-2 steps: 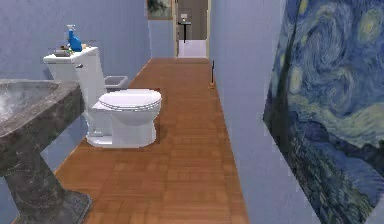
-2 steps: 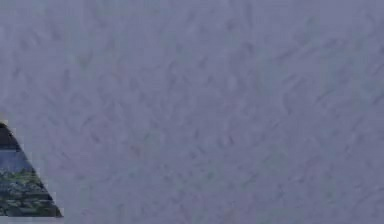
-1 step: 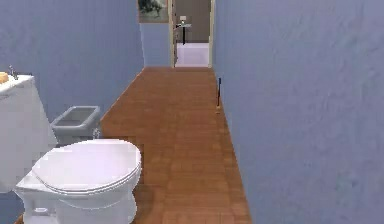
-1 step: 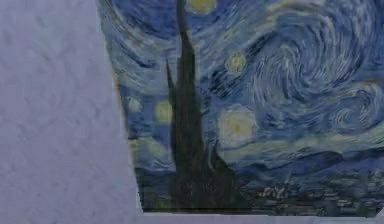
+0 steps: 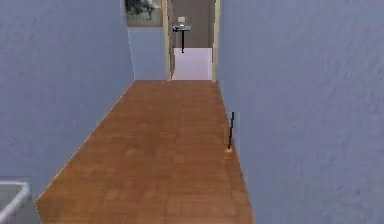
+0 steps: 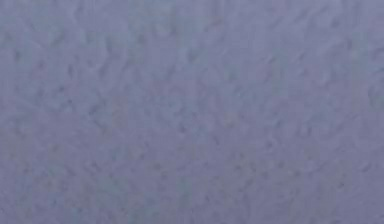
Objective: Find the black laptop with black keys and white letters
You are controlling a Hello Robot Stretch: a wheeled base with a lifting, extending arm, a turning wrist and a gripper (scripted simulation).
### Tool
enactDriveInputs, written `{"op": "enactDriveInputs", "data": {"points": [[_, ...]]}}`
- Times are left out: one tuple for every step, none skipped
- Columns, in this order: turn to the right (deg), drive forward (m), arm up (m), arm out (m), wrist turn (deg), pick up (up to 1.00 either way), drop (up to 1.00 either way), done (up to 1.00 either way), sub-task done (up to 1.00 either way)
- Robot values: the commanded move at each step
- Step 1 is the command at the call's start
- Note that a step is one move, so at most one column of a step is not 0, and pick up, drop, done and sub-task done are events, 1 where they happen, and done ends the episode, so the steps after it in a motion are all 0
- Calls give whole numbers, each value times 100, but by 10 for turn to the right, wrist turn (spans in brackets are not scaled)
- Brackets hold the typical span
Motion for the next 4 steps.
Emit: {"op": "enactDriveInputs", "data": {"points": [[0, 100, 0, 0, 0, 0, 0, 0, 0], [0, 100, 0, 0, 0, 0, 0, 0, 0], [0, 100, 0, 0, 0, 0, 0, 0, 0], [0, 100, 0, 0, 0, 0, 0, 0, 0]]}}
